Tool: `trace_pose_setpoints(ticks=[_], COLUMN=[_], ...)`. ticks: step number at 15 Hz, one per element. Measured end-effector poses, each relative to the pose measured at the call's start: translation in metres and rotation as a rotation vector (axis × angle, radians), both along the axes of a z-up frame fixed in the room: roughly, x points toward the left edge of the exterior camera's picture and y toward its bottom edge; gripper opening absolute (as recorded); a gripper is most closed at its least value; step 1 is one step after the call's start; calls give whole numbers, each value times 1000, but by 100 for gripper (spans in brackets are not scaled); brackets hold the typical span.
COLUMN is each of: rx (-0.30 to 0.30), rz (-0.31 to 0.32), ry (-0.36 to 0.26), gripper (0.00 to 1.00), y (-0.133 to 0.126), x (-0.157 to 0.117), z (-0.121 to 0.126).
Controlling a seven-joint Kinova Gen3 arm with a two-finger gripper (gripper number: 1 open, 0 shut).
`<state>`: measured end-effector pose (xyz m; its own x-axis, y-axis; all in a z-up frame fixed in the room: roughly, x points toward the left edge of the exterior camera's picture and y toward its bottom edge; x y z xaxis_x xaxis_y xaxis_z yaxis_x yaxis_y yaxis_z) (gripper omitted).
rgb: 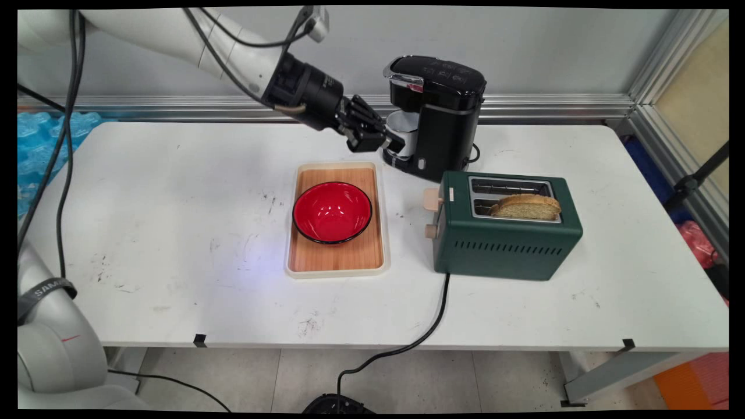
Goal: Press the toaster switch
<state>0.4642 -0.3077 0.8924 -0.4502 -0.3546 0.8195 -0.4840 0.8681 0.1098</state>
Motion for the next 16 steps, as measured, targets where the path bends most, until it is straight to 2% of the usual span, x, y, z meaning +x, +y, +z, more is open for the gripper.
trace_pose_setpoints(ticks=[7, 16], rx=[-30, -40], rz=[-12, -13], ry=[-8, 2], gripper=[0, 0], y=[15, 17], x=[-10, -30], z=[-22, -46])
